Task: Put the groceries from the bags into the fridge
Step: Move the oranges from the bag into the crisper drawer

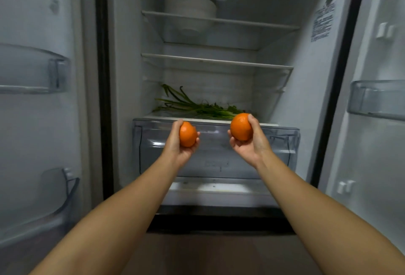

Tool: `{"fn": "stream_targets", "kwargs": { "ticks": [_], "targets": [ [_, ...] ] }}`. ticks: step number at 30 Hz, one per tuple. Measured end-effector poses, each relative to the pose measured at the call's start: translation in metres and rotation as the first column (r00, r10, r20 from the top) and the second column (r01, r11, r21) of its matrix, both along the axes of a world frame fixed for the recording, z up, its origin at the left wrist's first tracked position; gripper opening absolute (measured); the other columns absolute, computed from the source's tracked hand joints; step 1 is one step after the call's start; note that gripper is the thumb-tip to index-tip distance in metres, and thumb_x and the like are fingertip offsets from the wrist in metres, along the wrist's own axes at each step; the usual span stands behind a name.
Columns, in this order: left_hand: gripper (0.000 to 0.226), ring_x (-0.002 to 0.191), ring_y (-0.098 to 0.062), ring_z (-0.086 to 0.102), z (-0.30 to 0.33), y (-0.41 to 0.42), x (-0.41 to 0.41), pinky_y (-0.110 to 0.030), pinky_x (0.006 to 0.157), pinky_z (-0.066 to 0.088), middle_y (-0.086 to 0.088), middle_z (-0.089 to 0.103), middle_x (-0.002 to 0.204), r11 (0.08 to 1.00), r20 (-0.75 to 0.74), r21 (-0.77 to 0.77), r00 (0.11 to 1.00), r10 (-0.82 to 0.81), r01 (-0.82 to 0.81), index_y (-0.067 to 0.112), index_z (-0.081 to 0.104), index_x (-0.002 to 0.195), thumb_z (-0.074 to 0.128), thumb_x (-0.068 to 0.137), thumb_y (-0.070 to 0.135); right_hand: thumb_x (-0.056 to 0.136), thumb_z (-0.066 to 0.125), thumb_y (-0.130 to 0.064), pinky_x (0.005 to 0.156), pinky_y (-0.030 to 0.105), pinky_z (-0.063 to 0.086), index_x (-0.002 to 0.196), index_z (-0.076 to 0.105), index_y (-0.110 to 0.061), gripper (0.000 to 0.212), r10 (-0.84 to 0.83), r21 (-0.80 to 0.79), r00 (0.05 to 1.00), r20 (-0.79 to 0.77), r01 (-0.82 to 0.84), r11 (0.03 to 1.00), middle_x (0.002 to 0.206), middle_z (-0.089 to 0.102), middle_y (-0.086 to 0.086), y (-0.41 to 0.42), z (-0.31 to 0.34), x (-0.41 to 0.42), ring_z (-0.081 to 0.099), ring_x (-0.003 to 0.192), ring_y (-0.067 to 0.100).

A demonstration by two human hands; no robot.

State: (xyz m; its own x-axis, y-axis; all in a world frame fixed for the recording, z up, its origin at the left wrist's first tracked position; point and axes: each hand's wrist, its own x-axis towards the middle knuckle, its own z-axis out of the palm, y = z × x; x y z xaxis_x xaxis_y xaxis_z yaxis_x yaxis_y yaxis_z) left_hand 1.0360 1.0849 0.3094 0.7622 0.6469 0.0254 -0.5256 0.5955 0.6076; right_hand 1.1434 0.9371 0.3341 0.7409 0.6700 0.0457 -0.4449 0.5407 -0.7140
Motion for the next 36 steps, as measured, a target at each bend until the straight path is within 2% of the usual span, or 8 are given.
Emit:
{"fn": "stream_targets", "kwargs": {
  "ticks": [8, 12, 19, 25, 28, 31, 33, 36],
  "targets": [
    [0.048, 0.077, -0.024, 0.060, -0.005, -0.039, -0.038, -0.023, 0.046, 0.053, -0.012, 0.060, 0.096, 1.000, -0.003, -0.004, 1.000, 0.006, -0.006, 0.012, 0.046, 0.126, 0.062, 0.087, 0.035, 0.087, 0.063, -0.037, 0.066, 0.027, 0.045, 0.118, 0.046, -0.016, 0.041, 0.015, -0.025, 1.000, 0.009, -0.015, 1.000, 0.105, 0.053, 0.013, -0.036, -0.006, -0.033, 0.059, 0.082, 0.025],
    [0.049, 0.077, -0.024, 0.060, -0.005, -0.049, -0.048, -0.023, 0.048, 0.053, -0.012, 0.060, 0.097, 1.000, -0.008, -0.003, 1.000, 0.014, -0.014, 0.012, 0.046, 0.127, 0.063, 0.086, 0.035, 0.088, 0.062, -0.036, 0.067, 0.026, 0.044, 0.100, 0.049, -0.016, 0.027, 0.032, -0.023, 0.999, 0.004, -0.032, 0.999, 0.104, 0.052, 0.013, -0.050, -0.006, -0.040, 0.058, 0.082, 0.025],
    [0.051, 0.078, -0.024, 0.060, -0.007, -0.059, -0.055, -0.024, 0.049, 0.054, -0.013, 0.059, 0.100, 0.999, -0.034, -0.006, 0.999, 0.034, -0.035, 0.011, 0.047, 0.127, 0.063, 0.086, 0.035, 0.088, 0.061, -0.036, 0.065, 0.026, 0.045, 0.100, 0.049, -0.015, 0.027, 0.065, -0.025, 0.998, 0.002, -0.065, 0.998, 0.105, 0.053, 0.014, -0.061, -0.012, -0.041, 0.057, 0.084, 0.025],
    [0.050, 0.074, -0.028, 0.061, -0.003, -0.068, -0.061, -0.023, 0.043, 0.051, -0.019, 0.054, 0.108, 0.998, -0.260, 0.009, 0.964, -0.062, 0.066, 0.011, 0.045, 0.118, 0.066, 0.082, 0.039, 0.091, 0.058, -0.034, 0.051, 0.022, 0.054, 0.107, 0.051, -0.018, 0.024, 0.196, -0.214, 0.972, 0.131, -0.165, 0.963, 0.102, 0.055, 0.015, -0.073, -0.012, -0.030, 0.059, 0.082, 0.026],
    [0.052, 0.070, -0.027, 0.063, 0.017, -0.076, -0.063, -0.021, 0.037, 0.046, -0.017, 0.056, 0.106, 0.980, -0.276, 0.138, 0.955, -0.103, 0.146, 0.015, 0.046, 0.118, 0.065, 0.081, 0.046, 0.092, 0.054, -0.034, 0.052, 0.023, 0.055, 0.121, 0.048, -0.020, 0.032, 0.283, -0.251, 0.915, 0.289, -0.213, 0.944, 0.107, 0.057, 0.014, -0.070, 0.001, -0.029, 0.062, 0.084, 0.026],
    [0.040, 0.072, -0.025, 0.063, 0.058, -0.078, -0.062, -0.020, 0.039, 0.047, -0.013, 0.058, 0.101, 0.927, -0.272, 0.362, 0.962, 0.007, 0.095, 0.019, 0.050, 0.106, 0.063, 0.083, 0.048, 0.091, 0.054, -0.038, 0.050, 0.023, 0.053, 0.126, 0.045, -0.021, 0.039, 0.245, -0.192, 0.868, 0.432, -0.177, 0.965, 0.111, 0.058, 0.012, -0.055, 0.032, -0.030, 0.065, 0.080, 0.023],
    [0.032, 0.074, -0.024, 0.062, 0.084, -0.072, -0.058, -0.020, 0.042, 0.049, -0.011, 0.058, 0.096, 0.855, -0.299, 0.516, 0.946, 0.128, 0.048, 0.021, 0.050, 0.097, 0.063, 0.085, 0.048, 0.093, 0.052, -0.040, 0.050, 0.024, 0.052, 0.121, 0.043, -0.023, 0.034, 0.187, -0.204, 0.815, 0.549, -0.086, 0.975, 0.111, 0.057, 0.011, -0.041, 0.055, -0.026, 0.064, 0.077, 0.022],
    [0.032, 0.079, -0.023, 0.060, 0.107, -0.047, -0.043, -0.023, 0.046, 0.052, -0.011, 0.055, 0.107, 0.753, -0.392, 0.651, 0.891, 0.230, 0.092, 0.023, 0.050, 0.099, 0.065, 0.084, 0.046, 0.089, 0.060, -0.041, 0.059, 0.030, 0.053, 0.118, 0.041, -0.025, 0.038, 0.131, -0.305, 0.684, 0.718, 0.139, 0.942, 0.125, 0.050, 0.009, -0.015, 0.080, -0.009, 0.061, 0.093, 0.022]
  ]
}}
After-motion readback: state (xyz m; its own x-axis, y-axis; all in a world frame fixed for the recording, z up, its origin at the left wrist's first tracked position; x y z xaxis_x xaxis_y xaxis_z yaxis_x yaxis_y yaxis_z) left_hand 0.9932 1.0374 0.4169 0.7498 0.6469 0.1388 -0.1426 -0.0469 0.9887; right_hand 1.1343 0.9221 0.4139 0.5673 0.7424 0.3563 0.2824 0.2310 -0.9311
